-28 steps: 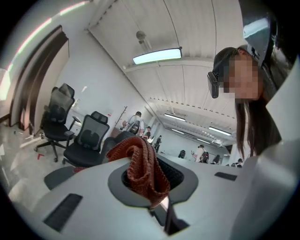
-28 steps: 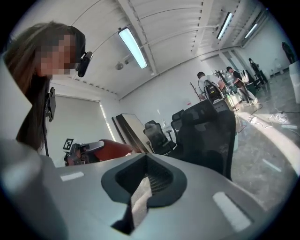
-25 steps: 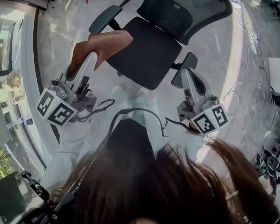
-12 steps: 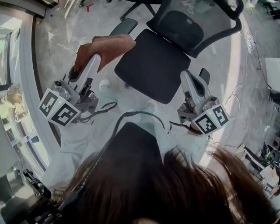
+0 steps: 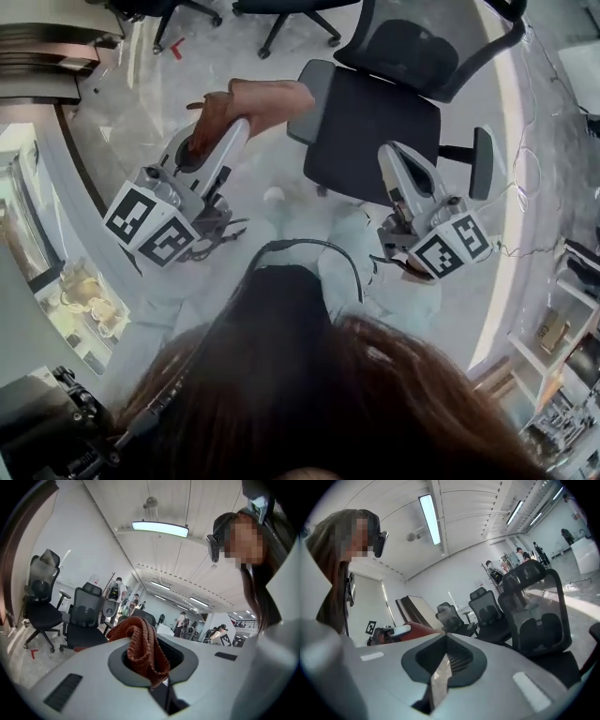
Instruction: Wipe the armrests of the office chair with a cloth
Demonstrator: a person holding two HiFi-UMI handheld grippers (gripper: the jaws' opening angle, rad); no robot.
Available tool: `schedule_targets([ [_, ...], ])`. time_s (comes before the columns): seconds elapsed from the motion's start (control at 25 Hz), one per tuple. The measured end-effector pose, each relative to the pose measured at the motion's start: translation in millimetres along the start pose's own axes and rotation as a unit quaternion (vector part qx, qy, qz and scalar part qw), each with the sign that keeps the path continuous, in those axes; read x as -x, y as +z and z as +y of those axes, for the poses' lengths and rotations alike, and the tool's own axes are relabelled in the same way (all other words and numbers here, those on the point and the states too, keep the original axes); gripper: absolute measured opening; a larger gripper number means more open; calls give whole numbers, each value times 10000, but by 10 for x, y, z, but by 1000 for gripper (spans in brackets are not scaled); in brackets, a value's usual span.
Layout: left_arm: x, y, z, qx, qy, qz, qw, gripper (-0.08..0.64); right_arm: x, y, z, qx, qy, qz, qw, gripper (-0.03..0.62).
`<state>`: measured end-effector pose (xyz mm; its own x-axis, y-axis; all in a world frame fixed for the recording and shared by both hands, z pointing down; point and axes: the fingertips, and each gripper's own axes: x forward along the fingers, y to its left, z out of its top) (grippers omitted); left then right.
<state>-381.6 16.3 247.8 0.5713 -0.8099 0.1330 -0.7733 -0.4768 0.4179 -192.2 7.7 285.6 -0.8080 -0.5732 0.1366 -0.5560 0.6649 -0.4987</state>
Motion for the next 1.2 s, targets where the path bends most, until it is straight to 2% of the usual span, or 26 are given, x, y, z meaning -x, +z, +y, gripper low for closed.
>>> schedule_targets([
  [0.16,3,9,380,265,-305,225,9989,34,-387,-151,251,4,-297,140,9995,2],
  [0.4,-301,-281,480,498,-388,513,9967,34,-343,-398,191,-49,-616,381,9974,2],
  [0.6,-671,-614,535,364,-360,890,9947,34,-384,-773,15,-171,-950,769,9924,2],
  [0.76,-1072,-863,667,237,-224,1071,9937,34,-601,-973,-318,-5,-1377,1102,9843,2],
  [0.96,-1563,-1172,968,52,215,1467,9889,34,-886,-1060,-652,418,-1956,1294,9712,2],
  [1.2,-2136,-1344,1438,-104,629,1645,9843,34,-1127,-1284,-717,508,-2081,1592,9637,2],
])
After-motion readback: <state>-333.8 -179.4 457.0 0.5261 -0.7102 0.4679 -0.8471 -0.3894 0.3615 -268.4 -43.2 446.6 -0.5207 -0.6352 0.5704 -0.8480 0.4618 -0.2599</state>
